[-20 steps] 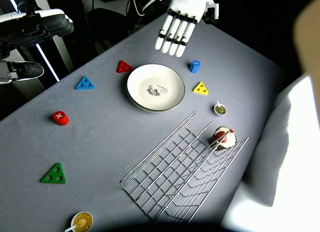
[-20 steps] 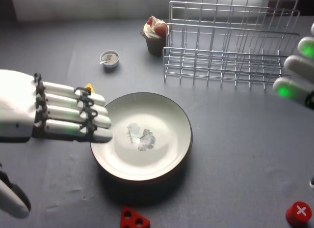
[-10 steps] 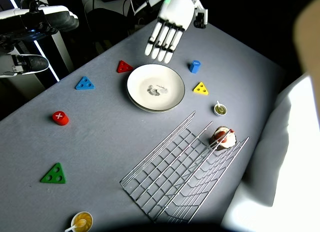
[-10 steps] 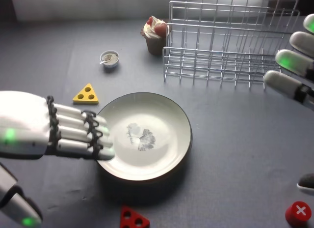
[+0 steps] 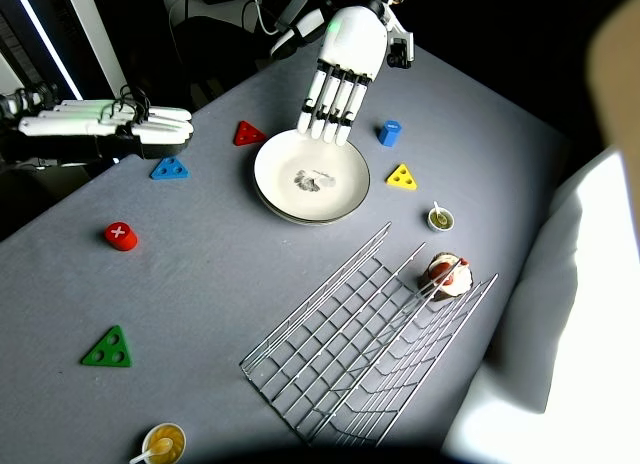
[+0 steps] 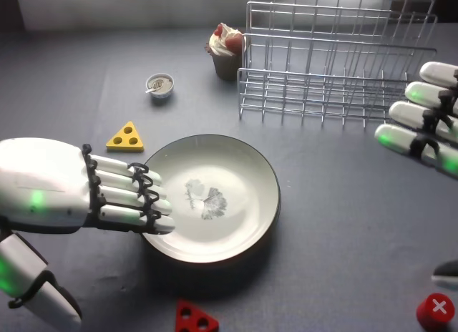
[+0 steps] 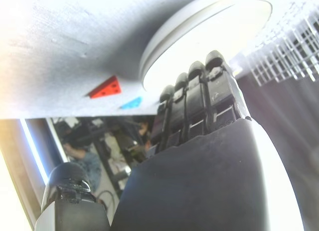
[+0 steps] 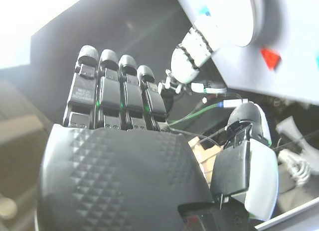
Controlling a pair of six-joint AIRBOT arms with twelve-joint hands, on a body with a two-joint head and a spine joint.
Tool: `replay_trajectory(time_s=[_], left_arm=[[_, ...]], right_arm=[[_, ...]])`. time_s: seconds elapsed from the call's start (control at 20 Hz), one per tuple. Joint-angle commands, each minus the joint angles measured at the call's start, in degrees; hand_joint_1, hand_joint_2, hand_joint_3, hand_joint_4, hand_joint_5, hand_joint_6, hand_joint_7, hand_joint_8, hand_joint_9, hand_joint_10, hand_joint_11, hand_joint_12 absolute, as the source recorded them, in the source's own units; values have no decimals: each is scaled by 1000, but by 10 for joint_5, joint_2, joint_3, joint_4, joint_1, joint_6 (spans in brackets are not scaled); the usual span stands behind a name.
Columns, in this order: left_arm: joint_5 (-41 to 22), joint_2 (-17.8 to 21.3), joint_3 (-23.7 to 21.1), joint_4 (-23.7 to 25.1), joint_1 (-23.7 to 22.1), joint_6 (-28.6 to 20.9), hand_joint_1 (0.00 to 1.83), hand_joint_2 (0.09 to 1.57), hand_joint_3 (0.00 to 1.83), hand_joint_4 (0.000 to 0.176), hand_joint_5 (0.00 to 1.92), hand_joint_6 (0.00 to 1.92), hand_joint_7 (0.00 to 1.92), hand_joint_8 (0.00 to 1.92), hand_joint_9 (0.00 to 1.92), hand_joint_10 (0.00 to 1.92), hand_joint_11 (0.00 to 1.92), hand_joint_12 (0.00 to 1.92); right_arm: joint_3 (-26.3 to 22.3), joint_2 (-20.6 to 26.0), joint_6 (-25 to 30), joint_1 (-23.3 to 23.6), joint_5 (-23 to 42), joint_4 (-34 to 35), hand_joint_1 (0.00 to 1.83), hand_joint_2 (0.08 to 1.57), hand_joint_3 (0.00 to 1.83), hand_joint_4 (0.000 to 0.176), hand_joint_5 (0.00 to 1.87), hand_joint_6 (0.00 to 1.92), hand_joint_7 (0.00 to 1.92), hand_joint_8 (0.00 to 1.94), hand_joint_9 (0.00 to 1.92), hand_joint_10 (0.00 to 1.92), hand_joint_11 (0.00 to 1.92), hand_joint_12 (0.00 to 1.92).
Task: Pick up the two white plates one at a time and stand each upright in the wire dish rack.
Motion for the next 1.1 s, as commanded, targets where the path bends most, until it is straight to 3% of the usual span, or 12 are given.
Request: replay_trajectory(time_s=[0.0,0.3,0.55,0.8,1.05], left_arm=[[-26,-2,-1,-31,-3,-1,0,919,0,0,37,3,53,3,67,4,85,16],[-3,-17,12,-19,5,-1,0,927,2,0,38,0,56,1,68,1,66,6],[15,-30,31,-12,22,-1,0,928,2,0,54,5,80,8,87,7,73,8],[25,-37,41,-3,24,-1,0,933,2,0,72,7,82,3,79,1,88,13],[35,-43,43,5,30,-1,0,933,1,0,75,3,76,0,60,0,61,0]], right_arm=[[0,4,7,8,54,15,82,989,0,0,113,2,134,0,143,0,136,7],[6,9,82,19,20,18,75,990,1,0,109,10,142,8,149,6,152,12],[12,3,122,42,-55,17,48,989,0,0,97,6,146,6,159,7,150,10],[41,-44,136,67,-125,-3,42,992,1,0,89,0,157,0,180,1,155,7],[66,-98,136,133,-191,-12,53,1002,4,0,101,15,145,5,153,0,138,0]])
